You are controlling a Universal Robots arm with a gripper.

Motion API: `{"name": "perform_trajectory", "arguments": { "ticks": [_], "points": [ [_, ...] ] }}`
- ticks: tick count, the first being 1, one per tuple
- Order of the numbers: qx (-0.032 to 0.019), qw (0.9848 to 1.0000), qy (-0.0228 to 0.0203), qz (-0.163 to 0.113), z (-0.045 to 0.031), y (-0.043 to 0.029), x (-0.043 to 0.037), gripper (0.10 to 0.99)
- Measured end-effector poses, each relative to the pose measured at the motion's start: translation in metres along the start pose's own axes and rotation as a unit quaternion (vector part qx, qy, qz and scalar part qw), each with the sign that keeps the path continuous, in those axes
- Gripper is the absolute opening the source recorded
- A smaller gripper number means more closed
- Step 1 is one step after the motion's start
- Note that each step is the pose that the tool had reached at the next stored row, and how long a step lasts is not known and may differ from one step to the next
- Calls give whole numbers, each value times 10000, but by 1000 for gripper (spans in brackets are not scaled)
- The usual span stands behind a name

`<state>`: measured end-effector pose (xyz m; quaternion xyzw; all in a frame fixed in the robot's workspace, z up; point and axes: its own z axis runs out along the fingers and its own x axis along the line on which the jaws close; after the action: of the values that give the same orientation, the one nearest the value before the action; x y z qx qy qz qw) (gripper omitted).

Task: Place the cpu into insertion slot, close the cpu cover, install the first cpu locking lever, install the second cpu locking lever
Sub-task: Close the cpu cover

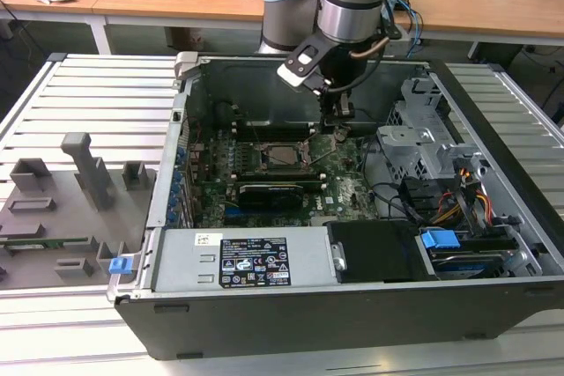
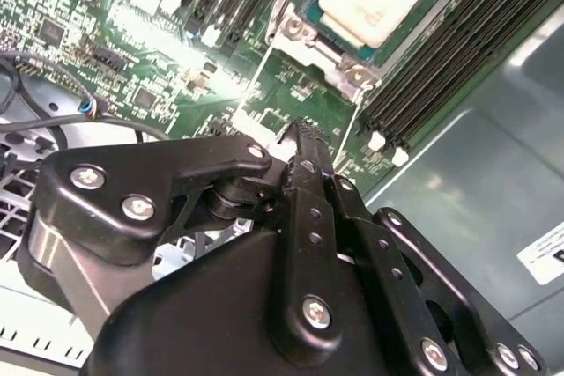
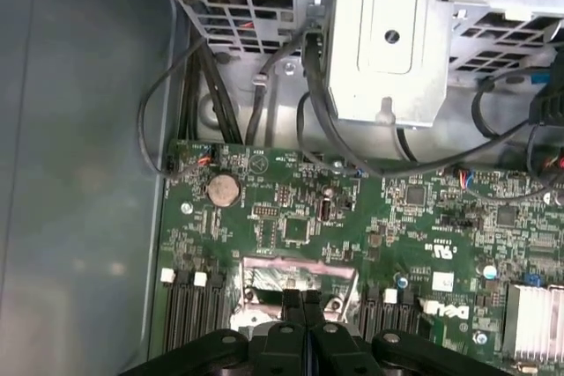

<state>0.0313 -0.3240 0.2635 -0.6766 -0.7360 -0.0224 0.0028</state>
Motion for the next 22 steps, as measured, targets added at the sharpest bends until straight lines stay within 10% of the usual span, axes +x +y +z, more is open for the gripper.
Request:
{"name": "perform_trajectory", "arguments": {
  "ticks": [22],
  "points": [
    [5,10000,-19,62,78,260,28,106]
  ]
}}
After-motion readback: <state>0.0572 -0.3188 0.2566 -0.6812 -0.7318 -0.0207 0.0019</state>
